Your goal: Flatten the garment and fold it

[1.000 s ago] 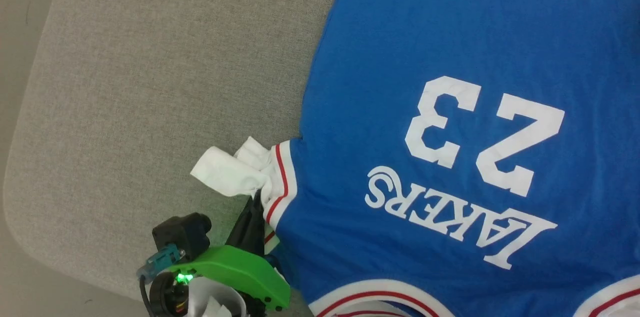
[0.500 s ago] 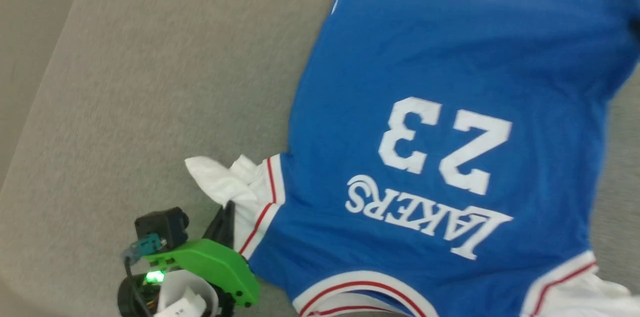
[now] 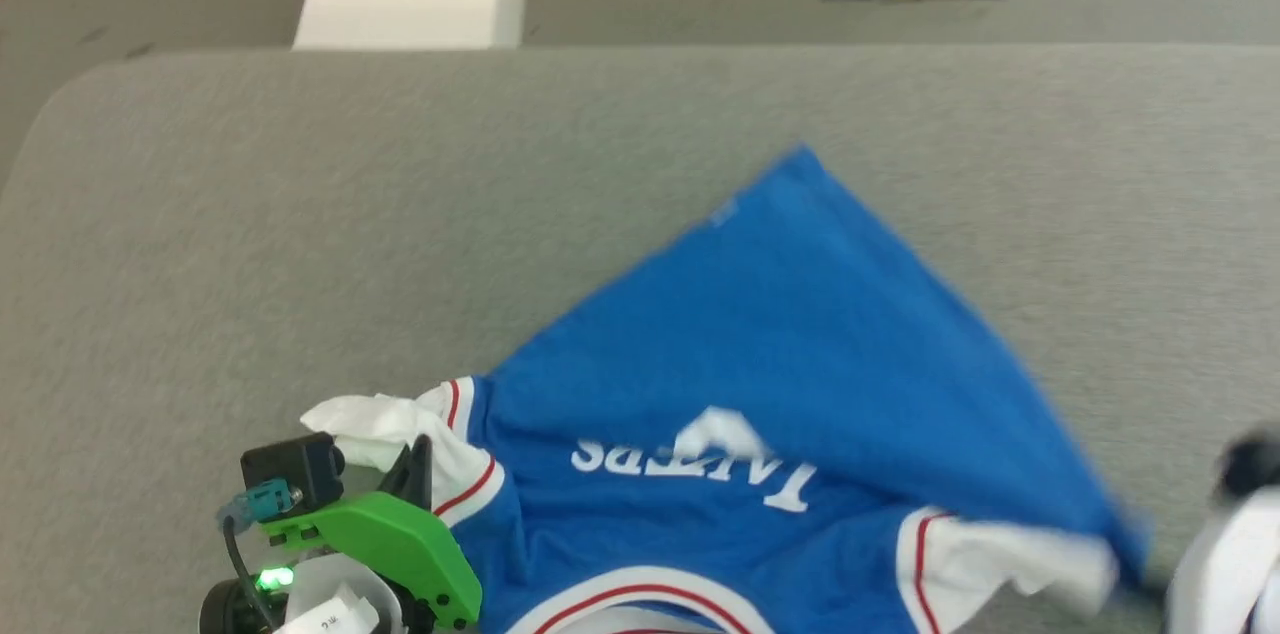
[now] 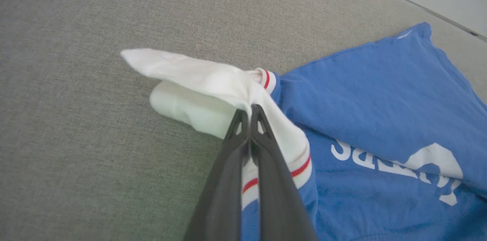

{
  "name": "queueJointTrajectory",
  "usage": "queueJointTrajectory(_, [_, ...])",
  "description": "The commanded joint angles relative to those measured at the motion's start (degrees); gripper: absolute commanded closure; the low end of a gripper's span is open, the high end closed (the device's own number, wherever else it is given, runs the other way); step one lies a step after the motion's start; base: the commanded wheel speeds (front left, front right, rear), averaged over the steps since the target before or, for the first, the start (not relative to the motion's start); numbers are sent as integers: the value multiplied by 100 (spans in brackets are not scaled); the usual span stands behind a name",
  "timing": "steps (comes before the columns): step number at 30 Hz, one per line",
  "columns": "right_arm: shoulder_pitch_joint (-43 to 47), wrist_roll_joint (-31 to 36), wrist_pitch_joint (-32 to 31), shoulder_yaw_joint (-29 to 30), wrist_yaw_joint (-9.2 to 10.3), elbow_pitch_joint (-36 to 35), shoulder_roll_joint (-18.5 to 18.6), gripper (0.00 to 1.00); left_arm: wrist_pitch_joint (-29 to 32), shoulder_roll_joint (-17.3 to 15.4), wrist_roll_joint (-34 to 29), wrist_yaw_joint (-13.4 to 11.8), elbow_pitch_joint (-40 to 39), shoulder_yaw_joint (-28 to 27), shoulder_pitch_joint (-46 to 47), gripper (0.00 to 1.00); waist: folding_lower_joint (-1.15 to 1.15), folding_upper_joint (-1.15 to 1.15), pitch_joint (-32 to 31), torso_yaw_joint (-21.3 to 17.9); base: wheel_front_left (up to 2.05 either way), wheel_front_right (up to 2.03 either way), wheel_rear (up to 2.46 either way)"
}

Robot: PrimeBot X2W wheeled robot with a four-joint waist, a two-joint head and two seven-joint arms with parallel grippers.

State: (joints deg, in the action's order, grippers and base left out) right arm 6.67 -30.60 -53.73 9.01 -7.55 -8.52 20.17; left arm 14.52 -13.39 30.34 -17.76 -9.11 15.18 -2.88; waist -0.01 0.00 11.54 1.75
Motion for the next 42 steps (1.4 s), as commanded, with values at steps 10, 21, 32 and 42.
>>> queueJointTrajectory(10, [436, -547, 329, 178, 6, -481, -530, 0, -149, -12, 156, 46, 266, -103, -98, 100, 1, 0, -496, -357, 0, 0, 0])
queueJointTrajectory(21, [-2207, 88, 1484, -546, 6, -89, -297, 0, -260, 27, 160, 28, 224, -116, 47, 100, 1, 0, -42, 127, 0, 0, 0])
queueJointTrajectory(32, [-4487, 1577, 358, -2191, 6, 2242, 36, 0, -446, 353, -13, 56, 177, 273, 428, 100, 1, 0, 920, 1056, 0, 0, 0])
queueJointTrajectory(42, [-4636, 1433, -283, -3153, 6, 3089, 316, 0, -598, 486, -21, 63, 299, 377, 498, 100, 1, 0, 1124, 1230, 0, 0, 0])
